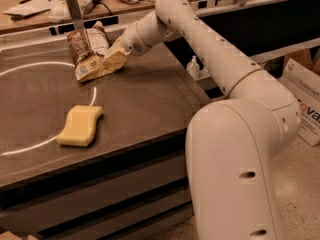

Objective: Move brown chip bag near sponge

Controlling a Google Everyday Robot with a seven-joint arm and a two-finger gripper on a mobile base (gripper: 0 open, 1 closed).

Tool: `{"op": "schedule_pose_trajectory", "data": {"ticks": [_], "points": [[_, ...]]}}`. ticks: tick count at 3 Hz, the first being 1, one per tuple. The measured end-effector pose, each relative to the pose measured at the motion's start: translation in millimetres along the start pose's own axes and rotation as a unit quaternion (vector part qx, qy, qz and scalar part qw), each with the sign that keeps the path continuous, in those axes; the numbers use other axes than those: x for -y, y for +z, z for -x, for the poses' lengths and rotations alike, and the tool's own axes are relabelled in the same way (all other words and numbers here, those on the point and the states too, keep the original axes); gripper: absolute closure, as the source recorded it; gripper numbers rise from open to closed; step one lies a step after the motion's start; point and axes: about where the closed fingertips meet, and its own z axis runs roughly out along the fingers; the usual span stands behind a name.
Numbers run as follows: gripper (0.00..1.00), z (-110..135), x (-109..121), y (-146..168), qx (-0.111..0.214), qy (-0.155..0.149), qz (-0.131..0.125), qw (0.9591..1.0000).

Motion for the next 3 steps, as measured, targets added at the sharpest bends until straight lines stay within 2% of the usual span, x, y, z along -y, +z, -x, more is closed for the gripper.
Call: {"op": "schedule_pose_trajectory", "data": {"ticks": [1,2,3], "points": [[1.00,14,-22,-15,0.012,-0.010,0.031,0.9994],[1.00,29,-64,-37,0.019,-0.022,0.088,0.9957],[1.00,38,-103,-51,0.018,-0.031,0.135,0.9902]]}}
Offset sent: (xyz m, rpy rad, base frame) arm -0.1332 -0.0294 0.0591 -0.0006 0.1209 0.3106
